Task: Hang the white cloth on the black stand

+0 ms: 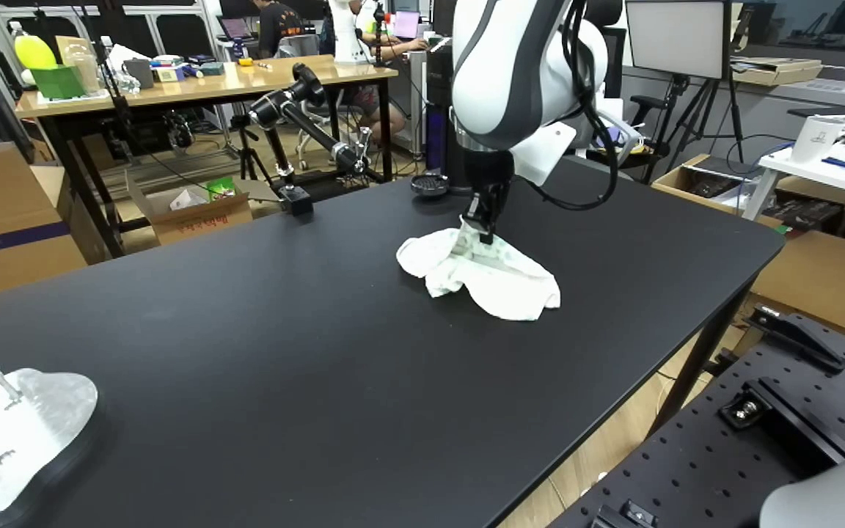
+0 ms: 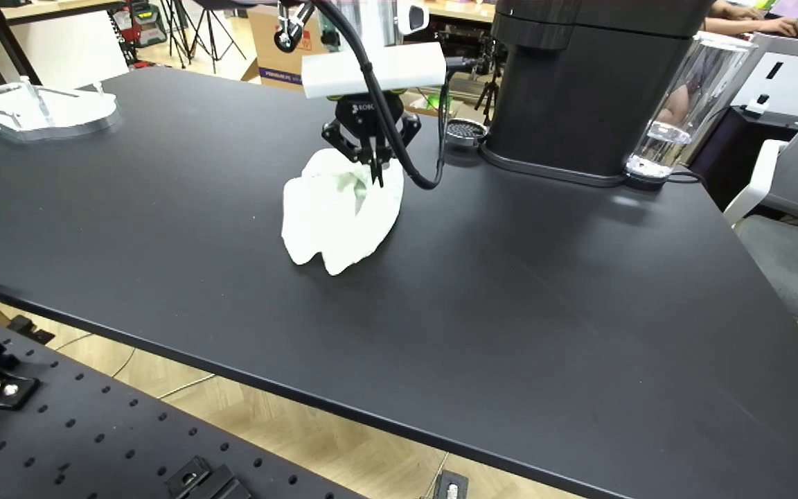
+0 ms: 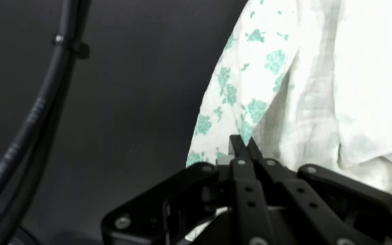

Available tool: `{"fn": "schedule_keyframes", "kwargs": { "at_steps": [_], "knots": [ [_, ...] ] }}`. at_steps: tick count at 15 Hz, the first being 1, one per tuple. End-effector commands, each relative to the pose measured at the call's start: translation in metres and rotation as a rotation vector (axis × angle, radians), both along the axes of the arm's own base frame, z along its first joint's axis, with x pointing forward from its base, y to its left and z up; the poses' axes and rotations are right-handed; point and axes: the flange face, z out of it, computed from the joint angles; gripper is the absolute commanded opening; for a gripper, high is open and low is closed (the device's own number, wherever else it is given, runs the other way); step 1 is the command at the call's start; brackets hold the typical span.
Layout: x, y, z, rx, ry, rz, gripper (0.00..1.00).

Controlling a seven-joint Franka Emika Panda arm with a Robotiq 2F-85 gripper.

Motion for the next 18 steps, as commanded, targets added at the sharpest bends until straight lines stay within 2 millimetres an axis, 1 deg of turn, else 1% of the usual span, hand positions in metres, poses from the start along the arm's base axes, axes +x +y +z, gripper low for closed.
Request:
{"fn": "schedule_keyframes", "kwargs": {
  "at_steps": [1,3,7,9,10,12,13,15,16,18],
  "knots": [
    [0.000,0.008,0.052,0.033,-0.010,-0.115,0.00],
    [0.002,0.015,0.089,0.053,-0.028,-0.170,0.00],
    [0.007,0.037,0.186,0.032,-0.150,-0.214,0.00],
    [0.010,0.054,0.238,0.006,-0.216,-0.226,0.00],
    [0.012,0.066,0.263,-0.007,-0.241,-0.224,0.00],
    [0.019,0.089,0.302,-0.028,-0.281,-0.220,0.00],
    [0.024,0.102,0.317,-0.036,-0.301,-0.221,0.00],
    [0.033,0.127,0.339,-0.049,-0.335,-0.214,0.00],
    [0.039,0.139,0.343,-0.053,-0.347,-0.211,0.00],
    [0.054,0.162,0.341,-0.057,-0.355,-0.209,0.00]
  ]
}}
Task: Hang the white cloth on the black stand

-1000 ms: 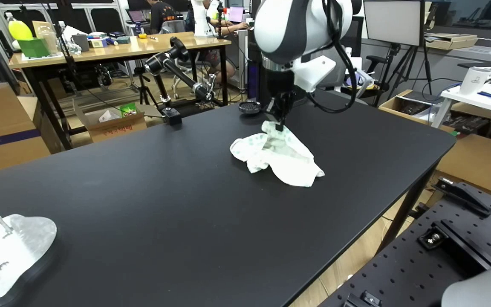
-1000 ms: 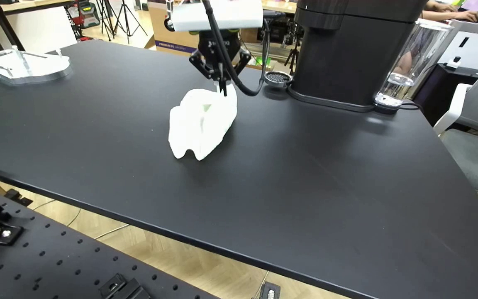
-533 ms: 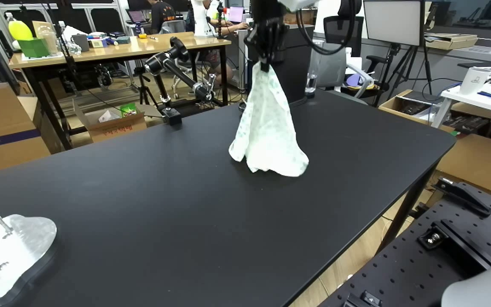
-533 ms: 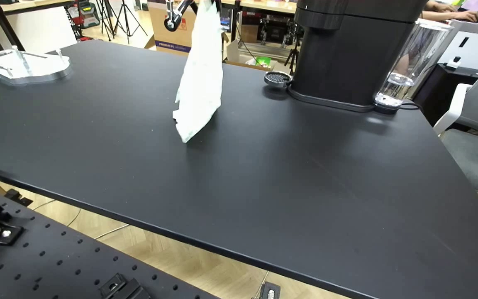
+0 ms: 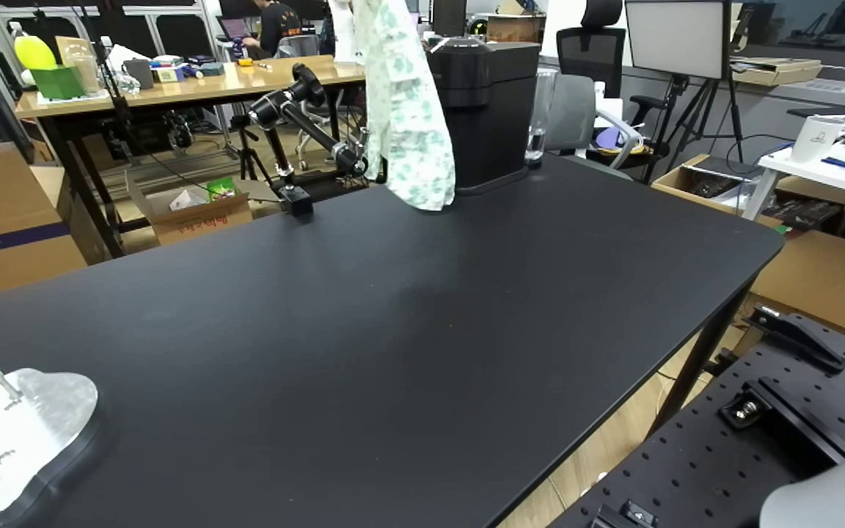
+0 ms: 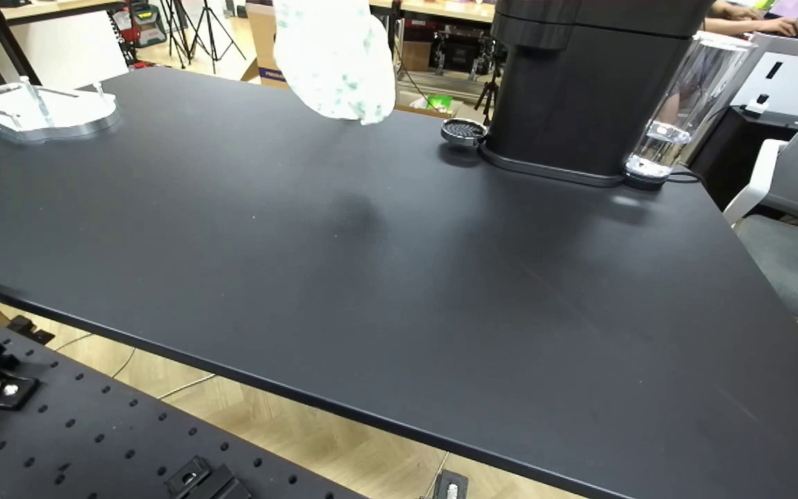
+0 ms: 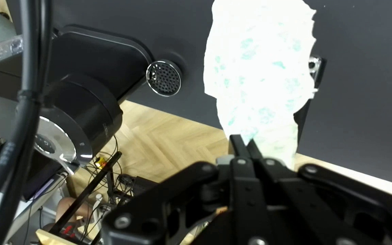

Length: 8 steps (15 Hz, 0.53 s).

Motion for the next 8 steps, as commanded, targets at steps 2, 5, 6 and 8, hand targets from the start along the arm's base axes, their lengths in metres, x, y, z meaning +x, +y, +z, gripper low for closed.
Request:
{"fn": "schedule_keyframes", "kwargs": {
  "at_steps": [2,5,6,8],
  "knots": [
    [0.047,0.042,-0.007,-0.003,-0.006,-0.046,0.00],
    [0.077,0.061,-0.019,-0.006,-0.002,-0.050,0.00],
    [0.087,0.068,-0.023,-0.009,0.003,-0.049,0.00],
    [0.103,0.081,-0.030,-0.015,0.020,-0.043,0.00]
  ]
}}
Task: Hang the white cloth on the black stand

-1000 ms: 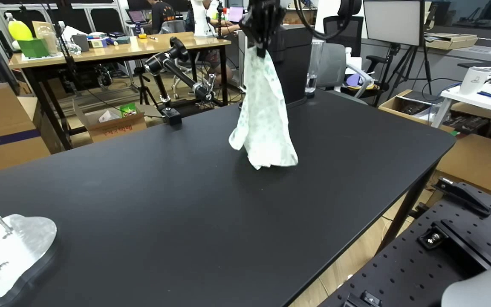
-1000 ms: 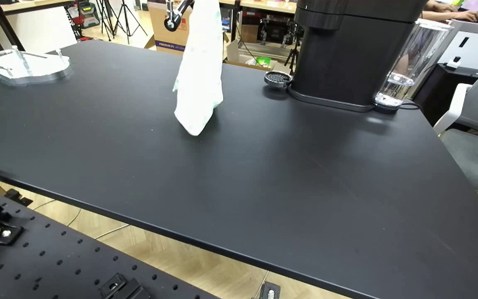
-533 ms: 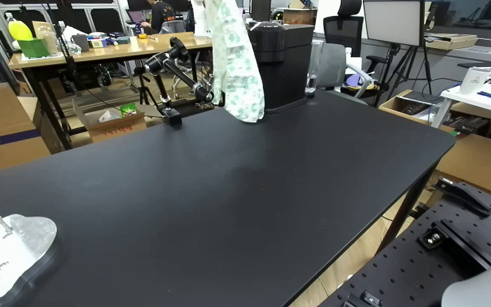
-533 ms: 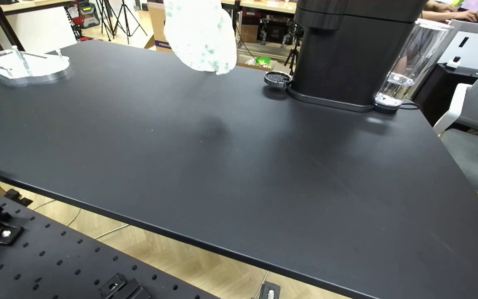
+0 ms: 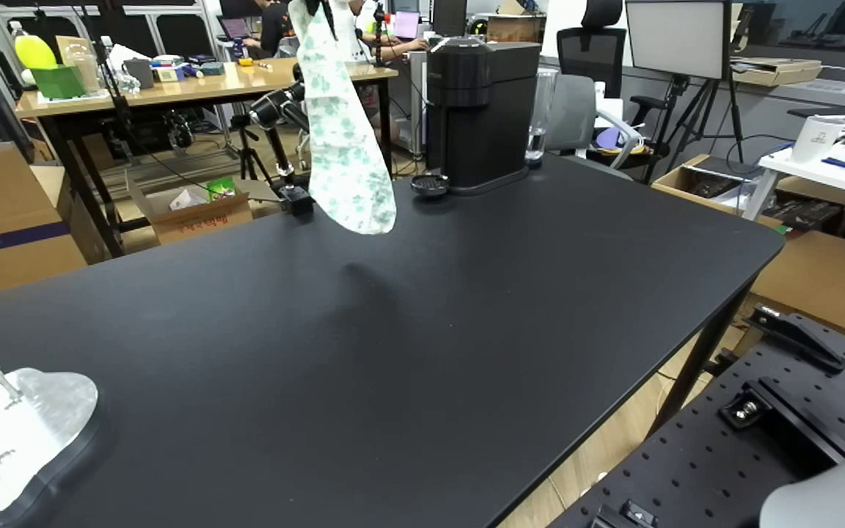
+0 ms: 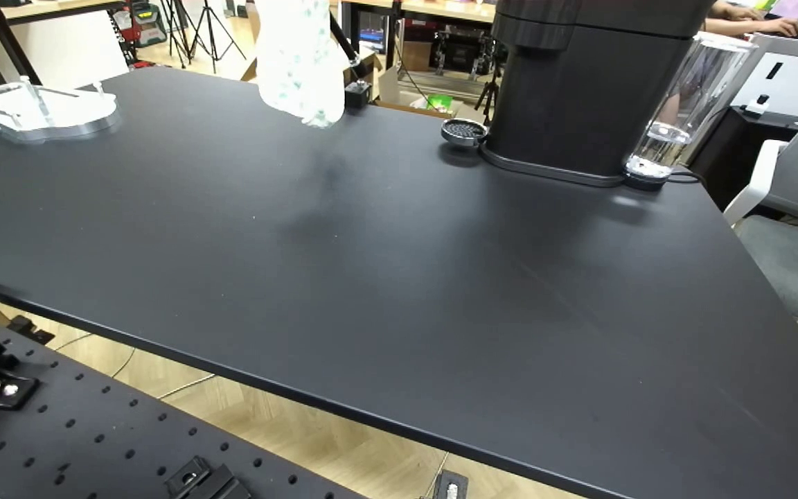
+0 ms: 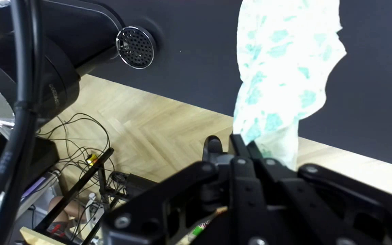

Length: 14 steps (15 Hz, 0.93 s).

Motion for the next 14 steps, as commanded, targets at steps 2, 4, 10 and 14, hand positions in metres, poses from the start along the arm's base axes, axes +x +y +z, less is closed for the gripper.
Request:
{"fn": "schedule_keyframes", "kwargs": {
  "at_steps": [2,4,10,14],
  "knots": [
    [0.043,0.032,-0.007,-0.026,0.023,-0.023,0.00],
    [0.053,0.047,-0.013,-0.033,0.043,-0.016,0.00],
    [0.072,0.081,-0.044,-0.058,0.098,0.010,0.00],
    [0.071,0.099,-0.070,-0.082,0.139,0.035,0.00]
  ]
}}
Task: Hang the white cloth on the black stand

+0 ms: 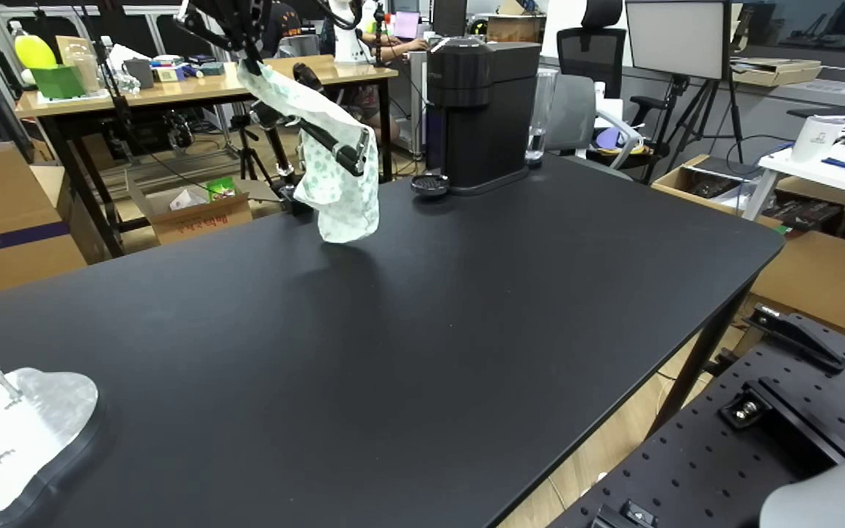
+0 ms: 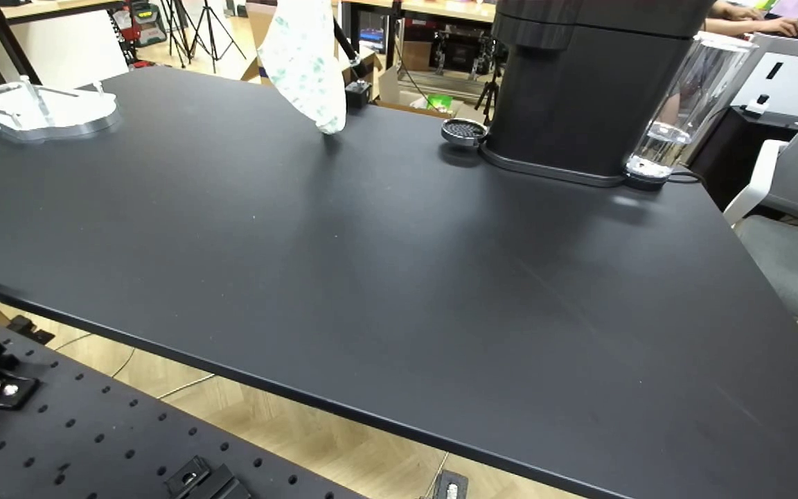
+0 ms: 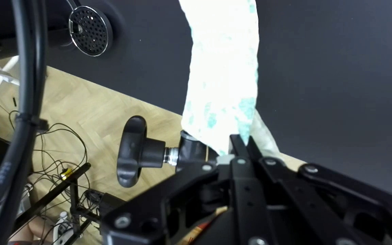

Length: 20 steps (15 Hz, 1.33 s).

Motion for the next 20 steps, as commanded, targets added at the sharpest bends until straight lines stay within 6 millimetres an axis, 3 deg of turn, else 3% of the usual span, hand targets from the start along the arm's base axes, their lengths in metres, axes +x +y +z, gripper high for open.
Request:
{"fn": "schedule_keyframes", "kwargs": {
  "at_steps": [1,5,6,10,15,16,18,20],
  "knots": [
    [0.003,0.016,-0.013,-0.030,0.032,0.005,0.00],
    [-0.003,0.031,-0.034,-0.052,0.077,0.046,0.00],
    [-0.014,0.047,-0.040,-0.069,0.084,0.063,0.00],
    [-0.024,0.065,-0.068,-0.083,0.139,0.090,0.00],
    [-0.026,0.069,-0.093,-0.084,0.183,0.098,0.00],
    [-0.026,0.067,-0.095,-0.087,0.195,0.100,0.26],
    [-0.029,0.070,-0.096,-0.100,0.208,0.102,0.33],
    [-0.031,0.070,-0.098,-0.110,0.222,0.106,0.47]
  ]
}}
